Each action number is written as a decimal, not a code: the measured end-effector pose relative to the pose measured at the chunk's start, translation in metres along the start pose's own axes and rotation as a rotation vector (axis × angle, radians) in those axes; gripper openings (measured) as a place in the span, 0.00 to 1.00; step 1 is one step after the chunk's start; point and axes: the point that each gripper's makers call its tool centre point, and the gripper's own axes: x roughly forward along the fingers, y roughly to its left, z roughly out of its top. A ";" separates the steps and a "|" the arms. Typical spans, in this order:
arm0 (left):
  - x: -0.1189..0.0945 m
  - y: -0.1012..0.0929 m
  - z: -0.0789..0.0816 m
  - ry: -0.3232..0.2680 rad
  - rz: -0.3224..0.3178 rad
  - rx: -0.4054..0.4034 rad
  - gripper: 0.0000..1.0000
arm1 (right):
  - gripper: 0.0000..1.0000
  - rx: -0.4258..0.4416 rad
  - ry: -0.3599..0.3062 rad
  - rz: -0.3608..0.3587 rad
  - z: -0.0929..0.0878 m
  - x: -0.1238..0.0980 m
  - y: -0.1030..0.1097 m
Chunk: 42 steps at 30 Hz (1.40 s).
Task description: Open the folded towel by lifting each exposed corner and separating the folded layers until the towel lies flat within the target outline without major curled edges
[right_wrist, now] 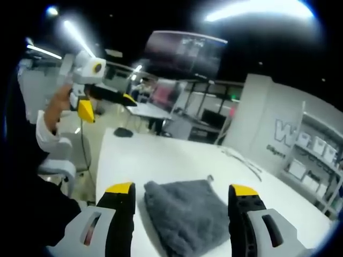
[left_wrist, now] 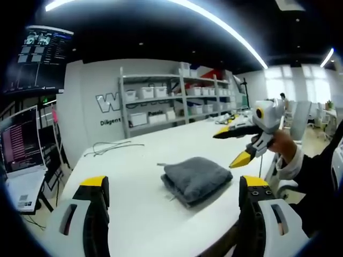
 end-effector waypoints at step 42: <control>-0.005 -0.001 -0.002 0.015 0.002 0.007 0.99 | 0.61 -0.004 0.008 -0.016 -0.007 0.013 0.004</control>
